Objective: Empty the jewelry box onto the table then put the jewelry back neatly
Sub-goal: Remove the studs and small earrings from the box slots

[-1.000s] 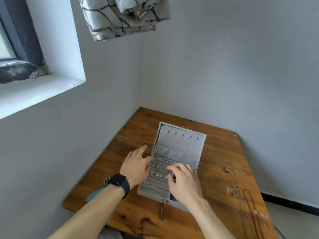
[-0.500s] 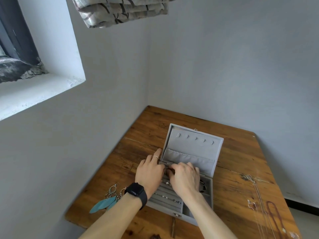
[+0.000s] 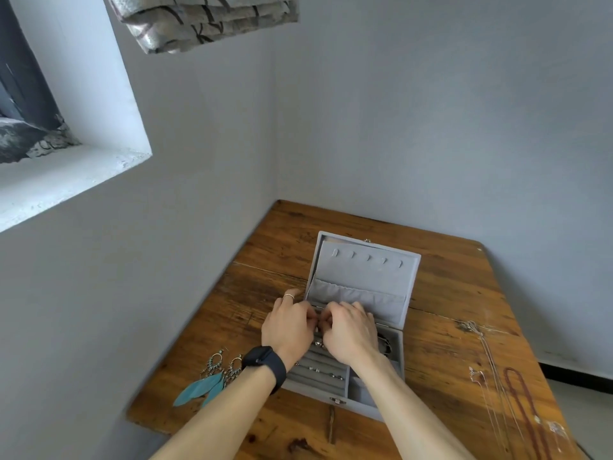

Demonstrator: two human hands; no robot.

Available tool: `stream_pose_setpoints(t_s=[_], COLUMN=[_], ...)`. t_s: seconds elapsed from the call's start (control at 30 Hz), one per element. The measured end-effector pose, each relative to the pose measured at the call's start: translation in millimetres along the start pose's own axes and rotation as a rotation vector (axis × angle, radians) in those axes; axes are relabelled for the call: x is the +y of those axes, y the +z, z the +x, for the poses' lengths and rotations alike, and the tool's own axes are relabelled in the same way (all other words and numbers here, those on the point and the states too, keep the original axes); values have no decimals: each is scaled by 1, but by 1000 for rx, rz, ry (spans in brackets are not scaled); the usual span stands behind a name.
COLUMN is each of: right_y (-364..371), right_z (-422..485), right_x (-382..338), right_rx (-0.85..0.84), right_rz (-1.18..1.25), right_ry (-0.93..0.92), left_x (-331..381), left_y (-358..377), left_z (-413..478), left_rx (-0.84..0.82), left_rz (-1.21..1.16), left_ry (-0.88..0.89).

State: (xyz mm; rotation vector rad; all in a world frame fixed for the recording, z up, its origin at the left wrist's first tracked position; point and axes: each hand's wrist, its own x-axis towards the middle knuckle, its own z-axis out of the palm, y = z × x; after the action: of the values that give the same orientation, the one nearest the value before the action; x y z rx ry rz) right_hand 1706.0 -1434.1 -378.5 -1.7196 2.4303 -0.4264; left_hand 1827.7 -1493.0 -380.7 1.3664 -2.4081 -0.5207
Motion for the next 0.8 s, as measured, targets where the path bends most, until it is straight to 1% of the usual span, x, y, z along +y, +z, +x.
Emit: stream_pose_setpoints(t_s=[0.2, 0.37, 0.47, 0.63, 0.8], right_y=[-15, -26, -21, 8, 37], right_z=[-30, -72, -109, -171, -210], right_x=[17, 12, 1, -21, -40], right_rx=[127, 189, 193, 122, 46], right_rz=[217, 362, 436, 506, 494], right_ry=[-66, -46, -35, -43, -92], left_x=[-10, -25, -36, -58, -78], left_y=[-21, -47, -56, -57, -57], left_z=[-22, -61, -94, -148, -178], left_rx=[62, 67, 1, -115, -258], left_rz=[-335, -503, -531, -535, -414], left_ry=[47, 76, 60, 65, 82])
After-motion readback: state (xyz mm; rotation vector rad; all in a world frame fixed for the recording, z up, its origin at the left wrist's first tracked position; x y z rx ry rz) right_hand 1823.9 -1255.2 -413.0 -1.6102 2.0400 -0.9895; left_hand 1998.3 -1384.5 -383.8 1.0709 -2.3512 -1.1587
